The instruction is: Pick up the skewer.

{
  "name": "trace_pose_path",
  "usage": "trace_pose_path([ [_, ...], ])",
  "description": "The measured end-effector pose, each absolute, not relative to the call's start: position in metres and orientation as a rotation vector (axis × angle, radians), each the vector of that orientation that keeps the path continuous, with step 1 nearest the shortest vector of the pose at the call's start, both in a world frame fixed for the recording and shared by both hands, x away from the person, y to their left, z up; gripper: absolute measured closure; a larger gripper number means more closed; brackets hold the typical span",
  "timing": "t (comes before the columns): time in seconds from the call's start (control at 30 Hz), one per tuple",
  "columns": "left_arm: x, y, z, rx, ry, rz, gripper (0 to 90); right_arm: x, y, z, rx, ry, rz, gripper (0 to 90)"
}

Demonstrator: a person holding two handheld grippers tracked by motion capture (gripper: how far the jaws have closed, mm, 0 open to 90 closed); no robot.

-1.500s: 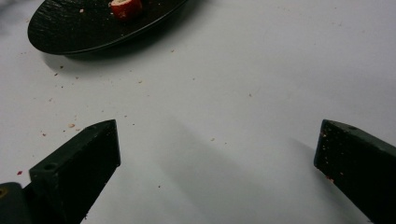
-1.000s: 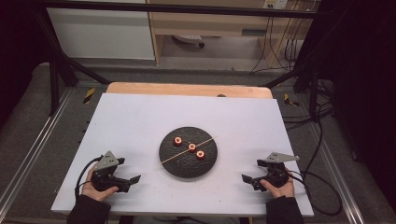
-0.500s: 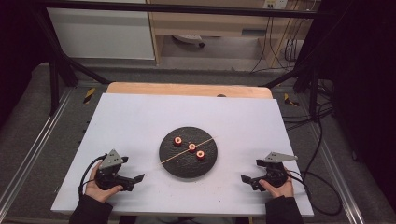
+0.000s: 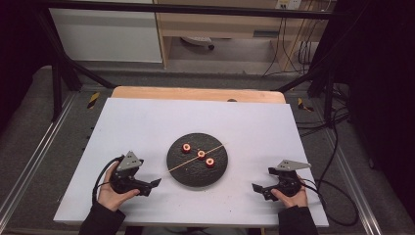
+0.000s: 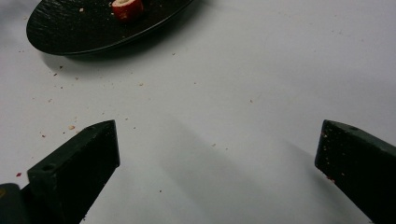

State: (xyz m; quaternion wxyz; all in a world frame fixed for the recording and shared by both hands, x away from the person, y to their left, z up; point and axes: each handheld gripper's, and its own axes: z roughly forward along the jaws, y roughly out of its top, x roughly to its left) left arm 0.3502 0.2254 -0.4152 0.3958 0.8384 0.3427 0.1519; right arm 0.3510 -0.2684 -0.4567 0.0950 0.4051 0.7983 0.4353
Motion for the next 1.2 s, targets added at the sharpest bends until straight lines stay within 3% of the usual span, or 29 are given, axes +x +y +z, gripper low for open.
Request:
trace_pose_path([
  [0.43, 0.372, 0.181, -0.409, 2.189, 0.84, 0.373, 11.8, 0.351, -0.267, -0.456, 1.198, 2.372, 1.286, 0.5],
  [1.2, 0.406, 0.134, -0.414, 2.391, 0.793, 0.266, 51.2, 0.351, -0.266, -0.457, 1.192, 2.385, 1.277, 0.5],
])
